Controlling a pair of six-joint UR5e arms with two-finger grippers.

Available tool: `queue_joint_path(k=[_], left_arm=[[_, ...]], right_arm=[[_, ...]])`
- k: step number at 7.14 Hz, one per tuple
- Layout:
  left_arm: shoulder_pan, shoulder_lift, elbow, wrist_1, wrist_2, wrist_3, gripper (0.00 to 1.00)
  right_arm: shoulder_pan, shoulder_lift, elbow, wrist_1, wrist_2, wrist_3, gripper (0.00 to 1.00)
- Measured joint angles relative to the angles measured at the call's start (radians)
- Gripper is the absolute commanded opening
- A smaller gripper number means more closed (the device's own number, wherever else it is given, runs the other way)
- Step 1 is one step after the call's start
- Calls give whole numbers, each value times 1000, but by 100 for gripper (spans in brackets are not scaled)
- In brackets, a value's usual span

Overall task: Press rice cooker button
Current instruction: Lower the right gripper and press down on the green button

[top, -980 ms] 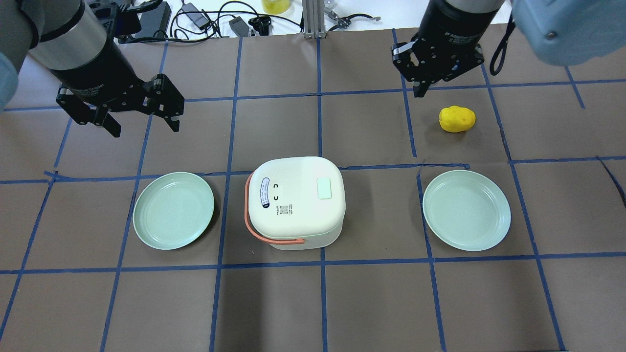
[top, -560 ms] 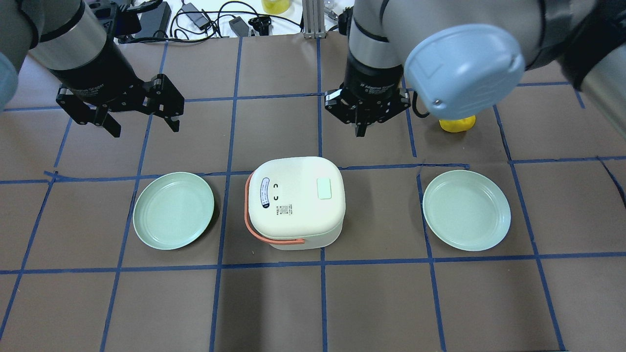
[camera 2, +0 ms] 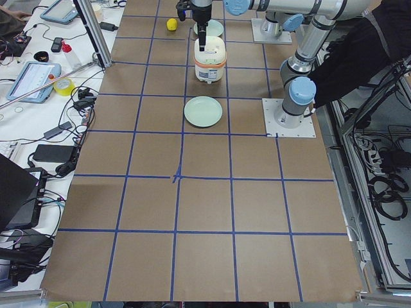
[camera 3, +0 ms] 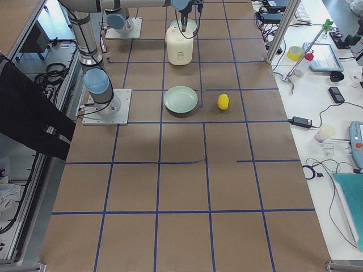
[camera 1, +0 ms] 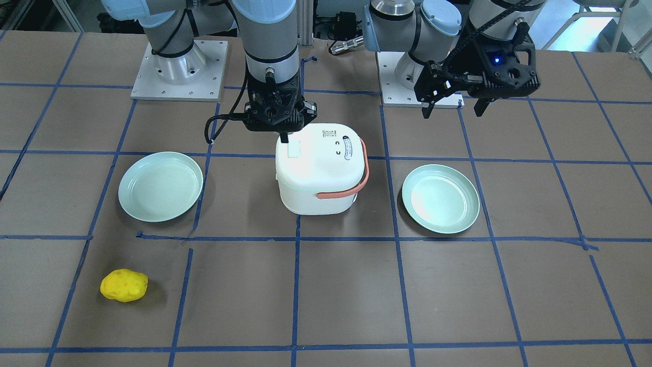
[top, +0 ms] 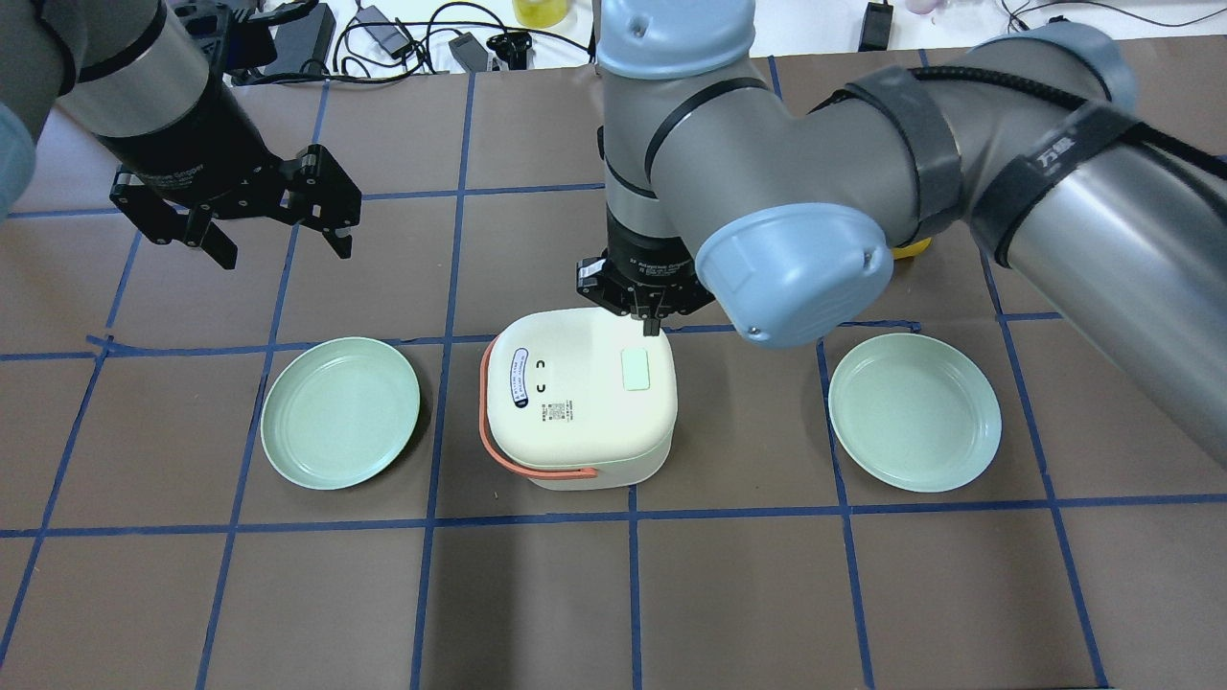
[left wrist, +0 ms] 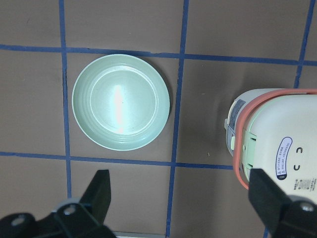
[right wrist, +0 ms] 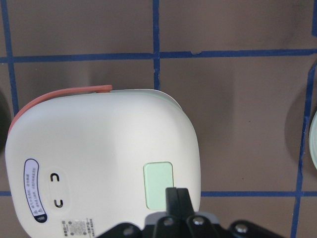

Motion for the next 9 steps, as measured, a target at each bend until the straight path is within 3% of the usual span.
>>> queue_joint_path(k=[3, 7, 8, 9], left_arm=[[0, 0, 0, 0, 0, 0, 100], [0, 0, 0, 0, 0, 0, 100], [0, 0, 0, 0, 0, 0, 100], [0, 0, 0, 0, 0, 0, 100]], right_arm=[[13, 8, 88, -100, 2, 6, 0], [18, 11, 118, -121, 16, 6, 0], [18, 13, 117, -120, 14, 4, 79], [18, 11, 112, -115, 7, 3, 100]])
